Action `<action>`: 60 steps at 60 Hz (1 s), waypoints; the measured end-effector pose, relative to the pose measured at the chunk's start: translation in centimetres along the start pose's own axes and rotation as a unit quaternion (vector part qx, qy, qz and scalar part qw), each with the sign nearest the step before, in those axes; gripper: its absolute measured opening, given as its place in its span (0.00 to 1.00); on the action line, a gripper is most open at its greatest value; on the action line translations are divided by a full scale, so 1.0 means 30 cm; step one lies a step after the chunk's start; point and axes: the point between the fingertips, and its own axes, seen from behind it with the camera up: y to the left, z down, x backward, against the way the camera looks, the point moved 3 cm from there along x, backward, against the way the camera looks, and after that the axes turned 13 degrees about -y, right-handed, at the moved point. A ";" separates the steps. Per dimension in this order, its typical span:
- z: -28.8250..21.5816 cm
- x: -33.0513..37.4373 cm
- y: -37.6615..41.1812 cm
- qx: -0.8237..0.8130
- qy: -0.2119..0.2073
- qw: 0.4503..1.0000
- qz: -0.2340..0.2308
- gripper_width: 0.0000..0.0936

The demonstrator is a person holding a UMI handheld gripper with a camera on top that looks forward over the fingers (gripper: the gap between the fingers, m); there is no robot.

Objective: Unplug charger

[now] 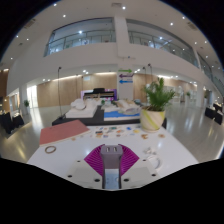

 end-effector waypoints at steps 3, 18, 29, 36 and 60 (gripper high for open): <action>-0.064 0.022 -0.058 0.001 -0.003 1.000 0.014 0.18; 0.177 0.107 -0.431 0.041 0.122 0.990 0.063 0.20; 0.391 0.085 -0.527 0.057 0.174 0.981 0.058 0.29; 0.395 0.047 -0.557 0.066 0.165 0.982 0.065 0.40; -0.056 0.477 -0.460 0.051 0.185 0.980 0.054 0.90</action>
